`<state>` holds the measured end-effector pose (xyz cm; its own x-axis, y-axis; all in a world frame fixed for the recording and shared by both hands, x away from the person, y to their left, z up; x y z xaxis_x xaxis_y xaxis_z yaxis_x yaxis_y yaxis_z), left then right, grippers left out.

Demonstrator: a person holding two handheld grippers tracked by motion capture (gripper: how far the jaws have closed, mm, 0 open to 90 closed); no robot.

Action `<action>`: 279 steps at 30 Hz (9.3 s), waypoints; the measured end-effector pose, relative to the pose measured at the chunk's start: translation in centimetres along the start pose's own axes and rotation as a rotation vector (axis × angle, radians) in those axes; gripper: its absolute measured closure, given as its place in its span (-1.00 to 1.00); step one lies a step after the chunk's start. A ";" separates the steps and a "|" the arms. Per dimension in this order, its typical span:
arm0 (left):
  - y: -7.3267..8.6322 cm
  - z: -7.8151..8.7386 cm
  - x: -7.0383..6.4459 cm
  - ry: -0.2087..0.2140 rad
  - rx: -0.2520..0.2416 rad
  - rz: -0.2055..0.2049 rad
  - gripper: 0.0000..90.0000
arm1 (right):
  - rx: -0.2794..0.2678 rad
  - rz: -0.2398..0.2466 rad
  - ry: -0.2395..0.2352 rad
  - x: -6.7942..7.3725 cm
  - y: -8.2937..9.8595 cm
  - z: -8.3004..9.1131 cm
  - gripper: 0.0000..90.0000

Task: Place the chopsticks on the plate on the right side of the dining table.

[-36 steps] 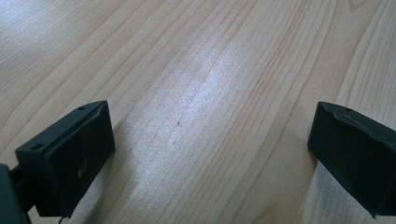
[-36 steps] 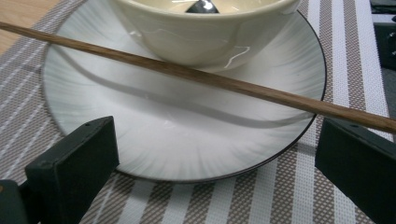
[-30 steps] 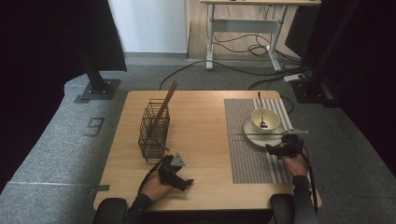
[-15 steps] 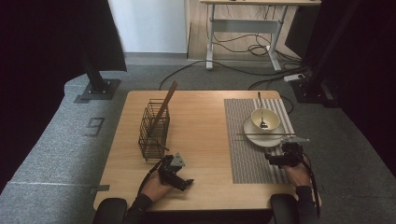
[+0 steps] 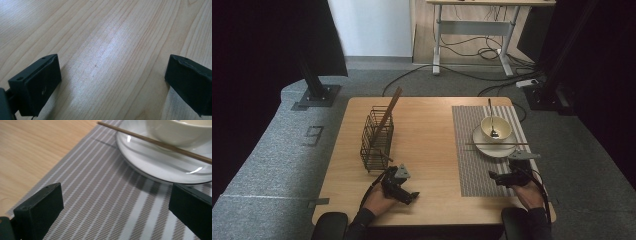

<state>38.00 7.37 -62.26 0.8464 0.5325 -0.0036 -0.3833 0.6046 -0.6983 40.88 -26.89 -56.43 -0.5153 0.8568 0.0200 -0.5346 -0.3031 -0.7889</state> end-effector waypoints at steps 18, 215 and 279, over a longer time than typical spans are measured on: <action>0.0 0.0 0.0 -0.002 0.001 0.002 -1.00 | 0.005 0.091 -0.115 5.7 -2.4 0.4 -1.00; 0.1 0.2 -0.3 0.010 -0.006 -0.012 -0.95 | -0.223 0.325 -0.432 19.7 -21.4 1.5 0.84; -3.4 3.2 -0.2 -0.017 -0.170 -0.033 -0.40 | -0.178 0.285 -0.521 19.2 -10.2 0.2 0.84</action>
<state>37.92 7.13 -57.59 0.8506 0.5248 0.0318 -0.2865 0.5134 -0.8089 36.31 -7.46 -47.93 -0.9049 0.4220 0.0553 -0.2308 -0.3775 -0.8968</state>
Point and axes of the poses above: each handheld gripper's, and its own axes: z roughly backward along the jaws, y roughly out of its underside, x roughly to its left, the point moved 9 cm from there along -z, roughly forward along the jaws, and after that the axes turned 3 degrees about -x, right-handed, at the moved point
